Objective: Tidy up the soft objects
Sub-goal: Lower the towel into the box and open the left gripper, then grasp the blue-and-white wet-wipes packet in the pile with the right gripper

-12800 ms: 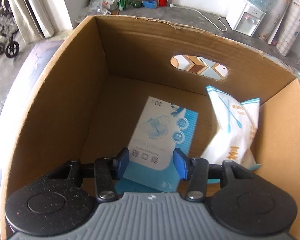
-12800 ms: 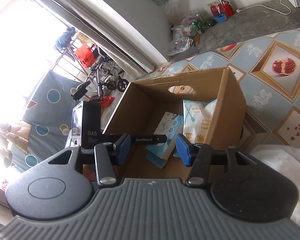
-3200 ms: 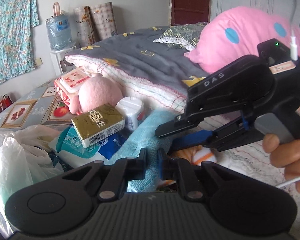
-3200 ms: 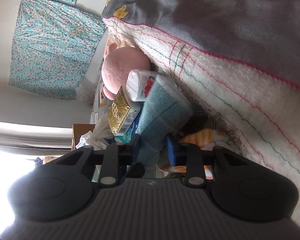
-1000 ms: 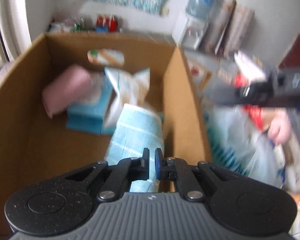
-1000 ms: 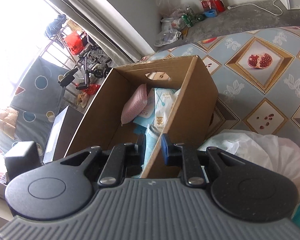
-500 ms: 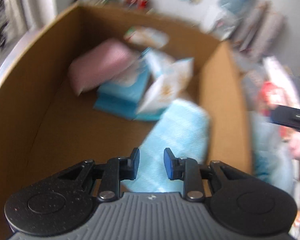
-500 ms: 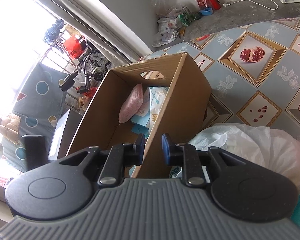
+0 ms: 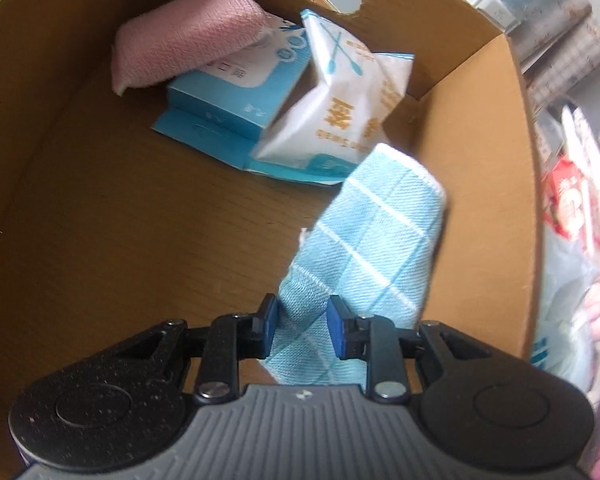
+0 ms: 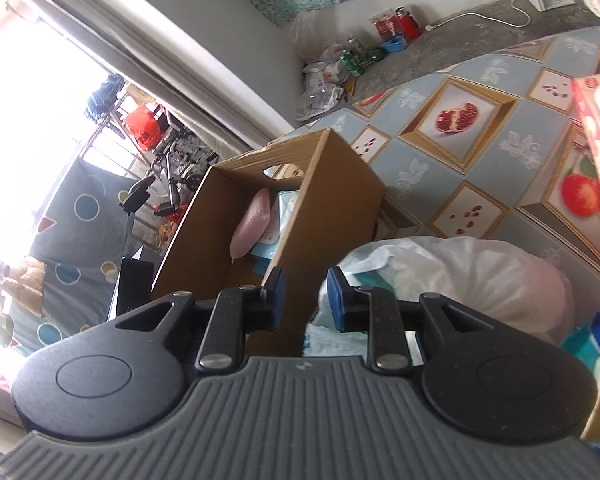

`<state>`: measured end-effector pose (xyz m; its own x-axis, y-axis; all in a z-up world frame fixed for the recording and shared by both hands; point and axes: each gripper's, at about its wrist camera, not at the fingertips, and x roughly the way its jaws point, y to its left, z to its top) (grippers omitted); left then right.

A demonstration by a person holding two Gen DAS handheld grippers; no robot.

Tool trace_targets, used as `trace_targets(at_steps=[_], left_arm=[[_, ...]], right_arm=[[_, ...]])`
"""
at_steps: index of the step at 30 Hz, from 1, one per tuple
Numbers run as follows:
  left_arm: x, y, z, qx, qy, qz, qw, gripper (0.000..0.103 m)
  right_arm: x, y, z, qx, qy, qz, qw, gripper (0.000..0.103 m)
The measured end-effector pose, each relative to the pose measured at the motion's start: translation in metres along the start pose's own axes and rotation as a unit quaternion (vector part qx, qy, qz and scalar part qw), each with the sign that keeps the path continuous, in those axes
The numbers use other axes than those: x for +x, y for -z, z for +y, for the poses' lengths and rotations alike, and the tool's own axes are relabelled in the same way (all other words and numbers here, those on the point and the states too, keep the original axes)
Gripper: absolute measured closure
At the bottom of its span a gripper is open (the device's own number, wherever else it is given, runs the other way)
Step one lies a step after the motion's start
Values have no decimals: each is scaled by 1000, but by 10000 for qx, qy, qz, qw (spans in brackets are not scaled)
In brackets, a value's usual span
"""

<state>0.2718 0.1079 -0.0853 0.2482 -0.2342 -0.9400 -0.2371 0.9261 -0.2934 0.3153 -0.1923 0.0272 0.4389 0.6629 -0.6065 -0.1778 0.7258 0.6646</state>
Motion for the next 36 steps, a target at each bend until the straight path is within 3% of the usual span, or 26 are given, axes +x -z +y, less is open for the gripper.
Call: trace_targets(at_steps=[5, 8, 10, 12, 14, 19, 24, 26, 29, 36], left_arm=[[-3, 6, -11, 175, -204, -151, 9995, 74], [-15, 8, -9, 102, -242, -357, 9990, 56], [-25, 8, -4, -42, -76, -513, 9986, 41], [-40, 12, 0, -225, 175, -694, 9972, 37], [-58, 17, -1, -256, 179, -977, 9947, 36], [-121, 49, -17, 81, -128, -2092, 9778, 33], [-166, 102, -64, 991, -163, -2843, 9535, 23], [-165, 125, -92, 1427, -18, -2851, 9478, 22], [-150, 157, -127, 1883, 425, -2545, 9476, 23], [-81, 199, -178, 2498, 1097, -1862, 9439, 44]], right_arm=[[-18, 8, -16, 156, 163, -89, 9997, 79], [-40, 11, -26, 242, 265, -288, 9989, 75], [-57, 14, -34, 287, 346, -471, 9979, 71], [-74, 18, -41, 337, 453, -624, 9965, 63], [-89, 23, -48, 397, 529, -747, 9950, 60], [-125, 43, -68, 492, 742, -916, 9918, 57], [-150, 66, -92, 652, 831, -858, 9907, 55], [-152, 75, -105, 815, 860, -756, 9901, 55], [-149, 87, -125, 1016, 929, -495, 9892, 55], [-113, 98, -146, 968, 1020, 43, 9901, 57]])
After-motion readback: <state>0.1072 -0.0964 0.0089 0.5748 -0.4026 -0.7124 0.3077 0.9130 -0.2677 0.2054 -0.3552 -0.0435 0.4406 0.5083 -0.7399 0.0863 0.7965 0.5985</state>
